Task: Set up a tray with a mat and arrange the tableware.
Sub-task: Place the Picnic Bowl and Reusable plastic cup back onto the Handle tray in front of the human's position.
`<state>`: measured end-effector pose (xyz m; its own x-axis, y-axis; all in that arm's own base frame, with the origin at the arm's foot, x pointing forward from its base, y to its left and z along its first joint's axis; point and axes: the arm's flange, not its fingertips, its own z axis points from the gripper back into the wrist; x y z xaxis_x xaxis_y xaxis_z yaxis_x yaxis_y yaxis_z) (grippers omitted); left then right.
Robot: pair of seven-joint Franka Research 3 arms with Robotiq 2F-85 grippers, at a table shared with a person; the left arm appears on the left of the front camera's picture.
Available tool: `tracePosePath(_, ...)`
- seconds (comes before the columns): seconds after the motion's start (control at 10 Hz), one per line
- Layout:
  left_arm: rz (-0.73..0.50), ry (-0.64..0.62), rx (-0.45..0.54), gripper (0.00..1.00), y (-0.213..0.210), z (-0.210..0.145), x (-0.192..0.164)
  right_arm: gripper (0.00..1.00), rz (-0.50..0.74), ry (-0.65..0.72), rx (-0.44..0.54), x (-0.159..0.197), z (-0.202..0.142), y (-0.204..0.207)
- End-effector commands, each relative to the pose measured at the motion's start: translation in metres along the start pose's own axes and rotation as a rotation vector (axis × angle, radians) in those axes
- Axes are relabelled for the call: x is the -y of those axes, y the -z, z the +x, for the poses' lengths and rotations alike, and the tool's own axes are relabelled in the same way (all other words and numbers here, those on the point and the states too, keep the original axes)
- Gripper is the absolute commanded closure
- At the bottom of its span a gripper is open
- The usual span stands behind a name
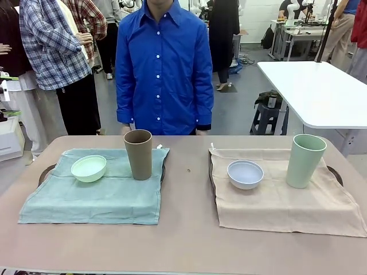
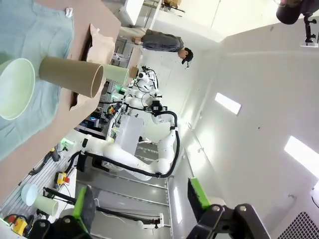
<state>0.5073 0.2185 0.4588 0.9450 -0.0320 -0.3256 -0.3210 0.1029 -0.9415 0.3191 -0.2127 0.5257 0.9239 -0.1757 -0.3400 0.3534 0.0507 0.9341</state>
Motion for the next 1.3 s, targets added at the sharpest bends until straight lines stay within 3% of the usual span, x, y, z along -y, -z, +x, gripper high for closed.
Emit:
tracePosePath(0.0,0.026,0.001,0.026,0.0,0.0056,0.001,0.0079,0.0,-0.018,0.036,0.011,0.0072,0.0002,0.0016)
tracePosePath(1.2,0.012,0.008,0.014,0.0,0.0027,0.0028,0.0036,0.0,-0.007,0.016,0.002,0.0052,0.0014,-0.0009)
